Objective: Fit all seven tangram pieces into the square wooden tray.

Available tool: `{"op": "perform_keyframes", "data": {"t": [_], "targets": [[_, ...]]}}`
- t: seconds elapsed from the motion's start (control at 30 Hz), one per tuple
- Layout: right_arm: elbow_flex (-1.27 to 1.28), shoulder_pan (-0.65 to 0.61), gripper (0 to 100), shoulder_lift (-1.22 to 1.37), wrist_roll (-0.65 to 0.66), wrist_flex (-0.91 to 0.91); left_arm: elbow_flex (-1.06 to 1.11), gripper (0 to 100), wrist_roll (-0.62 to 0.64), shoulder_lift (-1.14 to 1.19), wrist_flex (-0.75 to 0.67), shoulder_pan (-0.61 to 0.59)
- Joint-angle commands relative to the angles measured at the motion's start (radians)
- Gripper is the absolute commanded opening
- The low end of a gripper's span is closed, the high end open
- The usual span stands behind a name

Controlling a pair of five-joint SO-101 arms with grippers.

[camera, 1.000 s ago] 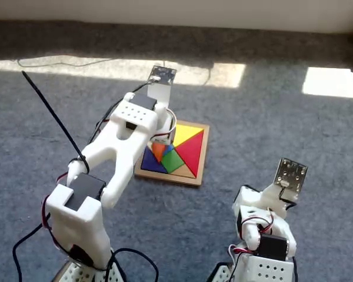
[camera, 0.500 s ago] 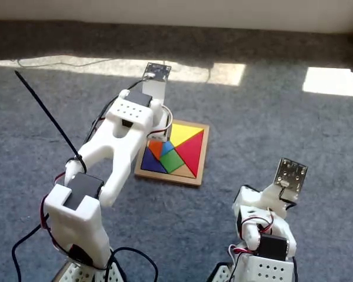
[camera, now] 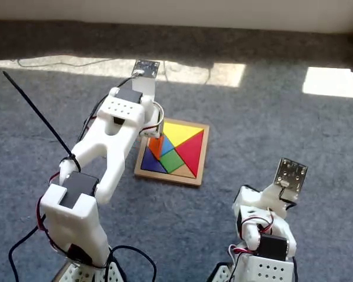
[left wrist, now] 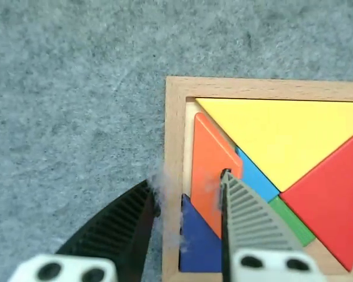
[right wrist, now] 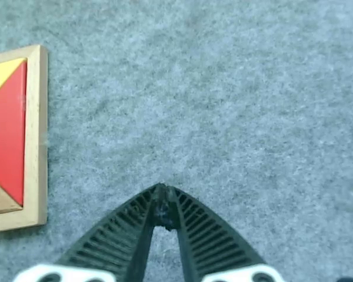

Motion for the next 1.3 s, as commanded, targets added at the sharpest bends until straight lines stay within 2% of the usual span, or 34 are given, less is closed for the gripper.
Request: {"op": "perform_keyframes", "data": {"t": [0.0, 0.13, 0.3, 0.73, 0.9, 1.13, 1.27], "targets": [[0.122, 0.012, 0.4, -0.019, 0.014, 0.005, -0.054, 17, -0.002, 0.050, -0.014, -0.013], [0.122, 0.012, 0.4, -0.019, 0.014, 0.005, -0.137, 17, -0.046, 0.154, -0.011, -0.013], [0.122, 0.012, 0.4, -0.019, 0.014, 0.005, -0.214, 17, -0.034, 0.180, 0.041, -0.036], [0.122, 0.012, 0.4, -0.019, 0.014, 0.005, -0.228, 17, -0.014, 0.041, 0.172, -0.019], [0.122, 0.012, 0.4, -0.019, 0.014, 0.005, -0.142, 9, -0.021, -0.027, 0.172, -0.013], [0.122, 0.012, 0.4, -0.019, 0.014, 0.005, -0.007, 8, -0.023, -0.136, 0.172, 0.016], [0.122, 0.012, 0.4, -0.019, 0.014, 0.005, 0.145, 4, -0.023, -0.274, 0.078, 0.016]]}}
